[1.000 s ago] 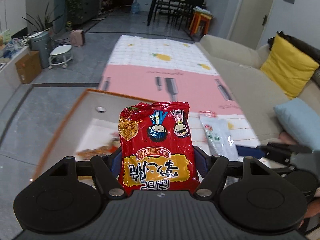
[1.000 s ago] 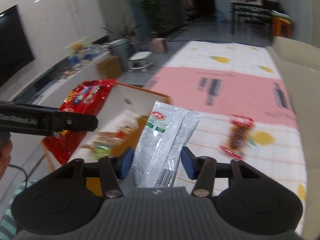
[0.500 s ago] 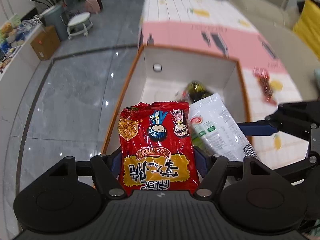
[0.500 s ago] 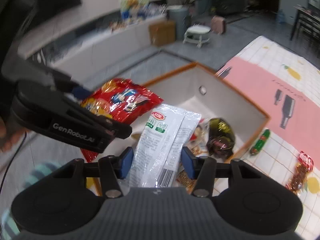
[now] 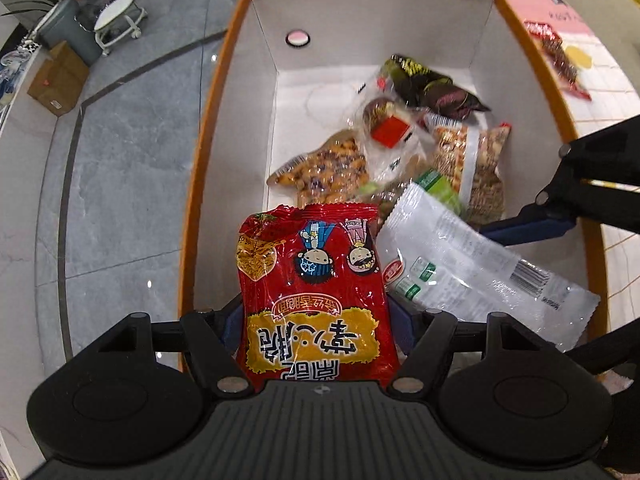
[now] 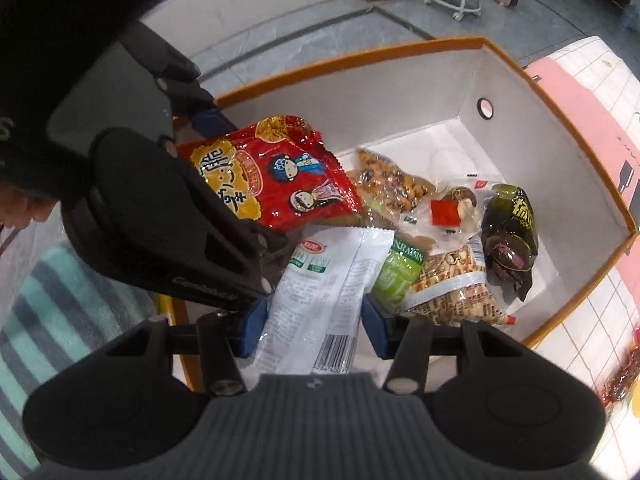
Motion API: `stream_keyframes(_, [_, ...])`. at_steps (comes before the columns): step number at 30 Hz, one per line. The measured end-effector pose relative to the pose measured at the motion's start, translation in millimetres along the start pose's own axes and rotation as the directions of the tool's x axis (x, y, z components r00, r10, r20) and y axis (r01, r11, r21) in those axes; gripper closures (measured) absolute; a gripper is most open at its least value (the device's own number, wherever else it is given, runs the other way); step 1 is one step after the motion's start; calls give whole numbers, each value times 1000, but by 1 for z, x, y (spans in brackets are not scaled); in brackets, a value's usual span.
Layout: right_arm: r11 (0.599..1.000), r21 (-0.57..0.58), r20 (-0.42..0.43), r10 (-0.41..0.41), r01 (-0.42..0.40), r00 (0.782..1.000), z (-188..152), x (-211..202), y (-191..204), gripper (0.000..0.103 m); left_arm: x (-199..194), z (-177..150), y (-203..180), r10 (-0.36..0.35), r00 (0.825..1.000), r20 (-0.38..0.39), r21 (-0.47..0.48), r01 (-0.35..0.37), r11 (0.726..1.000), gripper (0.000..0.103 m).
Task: Organize snacks
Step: 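Carry the red chip bag and white packets over the box and lower them in, then open both grippers to release the snacks and lift out of the box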
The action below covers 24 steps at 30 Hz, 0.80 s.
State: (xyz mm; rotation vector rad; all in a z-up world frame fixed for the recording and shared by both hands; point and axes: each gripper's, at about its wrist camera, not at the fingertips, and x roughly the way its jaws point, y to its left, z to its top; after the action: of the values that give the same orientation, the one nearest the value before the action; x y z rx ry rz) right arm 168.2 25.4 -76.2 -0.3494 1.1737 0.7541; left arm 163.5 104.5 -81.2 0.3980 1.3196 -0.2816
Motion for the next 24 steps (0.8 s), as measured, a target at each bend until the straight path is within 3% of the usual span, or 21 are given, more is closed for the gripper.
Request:
stream_keyframes(6, [999,-30,-53,-11,10,999,6,8,2,52,5,4,0,4,999,-32,20,-3,1000,22])
stream_keyframes(14, [999,-46,-103,6,-11,995,9,17,2,49,8,3,-3,5,999,-40,58,-3,998,12])
stream_keyframes(24, [999,-43,-87,4,-8,996,6,13,-2,37,0,-1,-4,40,999,-33,65,-37,997,6])
